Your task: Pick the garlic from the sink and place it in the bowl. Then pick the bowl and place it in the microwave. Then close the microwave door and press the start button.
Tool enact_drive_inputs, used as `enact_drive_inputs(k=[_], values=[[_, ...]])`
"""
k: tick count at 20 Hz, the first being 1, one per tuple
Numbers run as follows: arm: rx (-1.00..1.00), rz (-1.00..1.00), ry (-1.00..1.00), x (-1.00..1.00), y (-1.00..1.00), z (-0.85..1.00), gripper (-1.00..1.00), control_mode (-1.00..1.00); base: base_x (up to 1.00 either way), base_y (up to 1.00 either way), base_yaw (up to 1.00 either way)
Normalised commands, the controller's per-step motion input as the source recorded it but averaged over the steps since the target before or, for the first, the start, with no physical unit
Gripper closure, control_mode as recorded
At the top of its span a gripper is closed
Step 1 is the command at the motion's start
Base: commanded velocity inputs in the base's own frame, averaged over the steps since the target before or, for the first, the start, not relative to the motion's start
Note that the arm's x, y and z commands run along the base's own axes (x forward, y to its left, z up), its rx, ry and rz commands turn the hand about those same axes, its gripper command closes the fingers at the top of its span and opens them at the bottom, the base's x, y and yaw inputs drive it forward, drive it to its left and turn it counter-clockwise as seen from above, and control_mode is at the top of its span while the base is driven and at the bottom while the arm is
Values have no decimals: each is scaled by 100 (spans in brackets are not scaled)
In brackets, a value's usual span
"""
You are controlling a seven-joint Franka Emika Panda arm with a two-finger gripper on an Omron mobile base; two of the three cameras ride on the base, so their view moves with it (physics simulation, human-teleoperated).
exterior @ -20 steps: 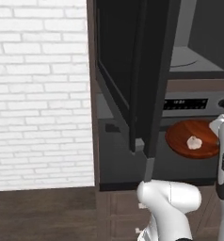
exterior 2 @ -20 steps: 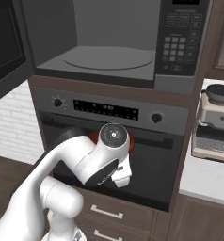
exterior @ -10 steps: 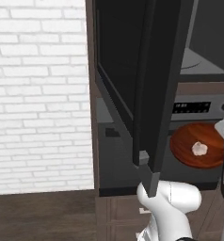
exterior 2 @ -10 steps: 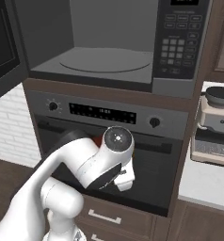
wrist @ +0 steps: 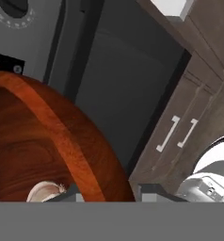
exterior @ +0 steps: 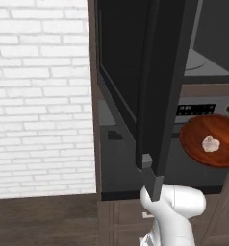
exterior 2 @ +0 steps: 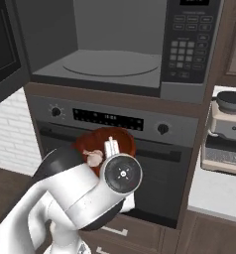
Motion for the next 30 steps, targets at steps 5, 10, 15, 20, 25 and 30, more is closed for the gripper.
enact_drive_inputs(k=[5,10,15,20,25,30], values=[[9,-19,0,4,31,80,100,-100,0,0,0],[9,-11,0,3,21,75,100,-100,0,0,0],[12,-4,0,24,19,69,100,-100,0,0,0],[10,-7,0,74,35,50,100,-100,0,0,0],[8,-7,0,84,33,31,100,-100,0,0,0],[7,-5,0,84,13,33,100,-100,0,0,0]])
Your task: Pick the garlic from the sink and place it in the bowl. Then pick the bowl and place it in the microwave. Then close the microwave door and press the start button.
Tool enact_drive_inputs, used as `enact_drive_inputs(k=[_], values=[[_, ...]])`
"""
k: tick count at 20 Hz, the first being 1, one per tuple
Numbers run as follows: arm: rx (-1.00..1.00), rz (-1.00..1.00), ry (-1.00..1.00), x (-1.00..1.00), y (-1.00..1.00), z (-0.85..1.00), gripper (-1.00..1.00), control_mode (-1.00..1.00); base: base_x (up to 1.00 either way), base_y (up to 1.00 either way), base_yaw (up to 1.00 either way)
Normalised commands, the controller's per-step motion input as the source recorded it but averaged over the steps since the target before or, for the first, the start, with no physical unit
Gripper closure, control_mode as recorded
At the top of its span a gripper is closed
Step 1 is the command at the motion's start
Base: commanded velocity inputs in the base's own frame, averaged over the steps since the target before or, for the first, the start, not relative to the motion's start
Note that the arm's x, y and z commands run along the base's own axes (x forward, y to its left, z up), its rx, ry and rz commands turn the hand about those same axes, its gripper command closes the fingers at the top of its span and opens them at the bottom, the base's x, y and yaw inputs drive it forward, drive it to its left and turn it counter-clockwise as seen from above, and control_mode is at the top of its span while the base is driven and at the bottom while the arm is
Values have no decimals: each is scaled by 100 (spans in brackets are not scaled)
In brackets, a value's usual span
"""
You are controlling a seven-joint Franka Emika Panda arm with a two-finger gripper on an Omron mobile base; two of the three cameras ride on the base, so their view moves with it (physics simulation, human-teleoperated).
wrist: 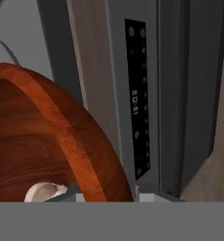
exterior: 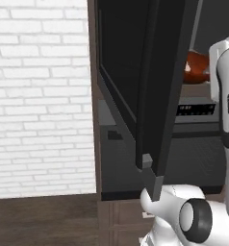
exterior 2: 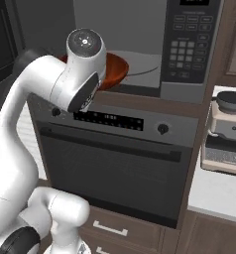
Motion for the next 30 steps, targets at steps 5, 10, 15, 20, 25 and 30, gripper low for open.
enact_drive_inputs(k=[5,10,15,20,25,30], values=[[2,-2,0,80,0,31,100,-100,0,0,0],[0,0,1,70,0,12,100,-100,0,0,0],[0,0,4,57,0,-2,100,-100,0,0,0],[0,0,1,45,0,-16,100,-100,0,0,0],[0,0,0,18,1,-34,-100,-100,0,0,0],[0,0,-8,-17,11,-5,-100,-100,0,0,0]])
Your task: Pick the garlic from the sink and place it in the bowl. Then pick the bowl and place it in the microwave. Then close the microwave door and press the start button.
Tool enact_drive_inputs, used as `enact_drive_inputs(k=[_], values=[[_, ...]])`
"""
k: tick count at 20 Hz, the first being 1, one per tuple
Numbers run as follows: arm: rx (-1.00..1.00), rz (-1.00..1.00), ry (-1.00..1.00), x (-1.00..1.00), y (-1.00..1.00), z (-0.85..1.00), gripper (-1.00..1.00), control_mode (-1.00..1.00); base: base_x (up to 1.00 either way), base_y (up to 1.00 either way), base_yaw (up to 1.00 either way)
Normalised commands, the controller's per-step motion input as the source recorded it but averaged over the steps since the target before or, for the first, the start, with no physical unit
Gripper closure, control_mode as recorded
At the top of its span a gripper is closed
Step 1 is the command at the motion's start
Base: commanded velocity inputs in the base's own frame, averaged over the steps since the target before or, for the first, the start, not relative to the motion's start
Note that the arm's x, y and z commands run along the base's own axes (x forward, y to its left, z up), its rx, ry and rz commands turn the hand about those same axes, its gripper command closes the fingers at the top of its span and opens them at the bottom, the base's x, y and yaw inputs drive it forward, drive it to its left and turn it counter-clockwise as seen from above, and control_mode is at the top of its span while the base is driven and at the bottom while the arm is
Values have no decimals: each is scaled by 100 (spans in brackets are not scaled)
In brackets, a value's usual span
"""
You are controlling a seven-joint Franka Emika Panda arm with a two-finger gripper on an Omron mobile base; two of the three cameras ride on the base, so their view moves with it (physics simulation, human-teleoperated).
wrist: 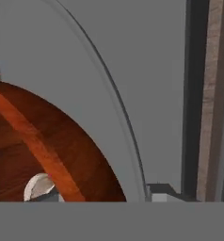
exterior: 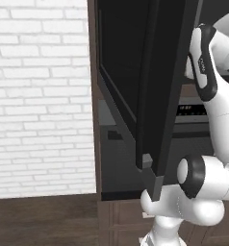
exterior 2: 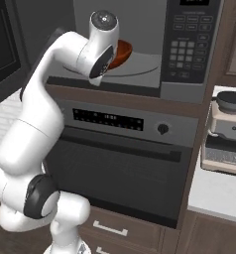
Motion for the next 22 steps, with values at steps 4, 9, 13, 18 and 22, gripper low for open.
enact_drive_inputs(k=[4,9,13,18,22], values=[[0,0,-18,-35,26,1,-100,-100,0,0,0],[0,-1,-20,-71,0,0,-100,-100,0,0,0],[-7,-3,-11,-61,-11,-20,-100,-100,0,0,0],[-28,-4,-4,-35,-4,-15,-100,-100,0,0,0],[-32,-22,3,-19,-3,0,-100,-100,0,0,0]])
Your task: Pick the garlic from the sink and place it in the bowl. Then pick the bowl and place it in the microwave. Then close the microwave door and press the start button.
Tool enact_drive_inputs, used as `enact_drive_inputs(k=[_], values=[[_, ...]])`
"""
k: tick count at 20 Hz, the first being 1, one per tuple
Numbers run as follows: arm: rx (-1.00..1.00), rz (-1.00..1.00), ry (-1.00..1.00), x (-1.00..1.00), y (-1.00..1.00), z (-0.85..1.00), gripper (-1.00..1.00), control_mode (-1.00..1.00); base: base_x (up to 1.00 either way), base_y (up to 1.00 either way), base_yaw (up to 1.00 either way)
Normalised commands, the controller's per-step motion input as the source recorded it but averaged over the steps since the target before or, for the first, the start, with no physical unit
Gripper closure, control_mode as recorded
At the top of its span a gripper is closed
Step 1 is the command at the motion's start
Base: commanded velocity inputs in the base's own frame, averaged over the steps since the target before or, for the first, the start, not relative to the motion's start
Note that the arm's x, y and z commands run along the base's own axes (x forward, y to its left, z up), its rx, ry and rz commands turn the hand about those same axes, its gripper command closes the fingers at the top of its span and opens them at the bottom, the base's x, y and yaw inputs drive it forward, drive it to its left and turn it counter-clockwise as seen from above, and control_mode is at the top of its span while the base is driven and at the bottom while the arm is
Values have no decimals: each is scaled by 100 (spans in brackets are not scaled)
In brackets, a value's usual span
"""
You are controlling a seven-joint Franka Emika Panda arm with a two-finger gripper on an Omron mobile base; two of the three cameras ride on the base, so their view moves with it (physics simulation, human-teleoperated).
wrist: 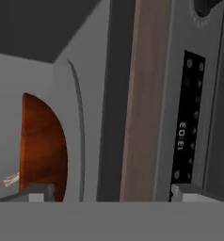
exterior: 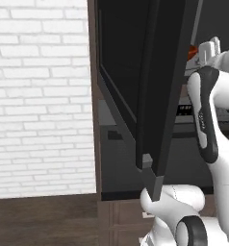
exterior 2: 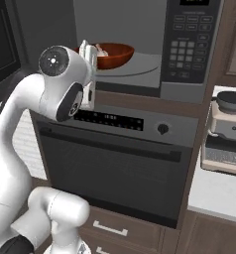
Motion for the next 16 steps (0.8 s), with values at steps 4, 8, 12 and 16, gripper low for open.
enact_drive_inputs(k=[4,8,12,16], values=[[-36,-27,11,-2,-1,0,-100,-100,0,0,0],[-33,-22,6,-10,-41,14,-100,-100,0,0,0],[-31,-22,0,-31,-43,6,-100,-100,0,0,0],[-34,-28,0,-39,-41,0,-100,-100,0,0,0]])
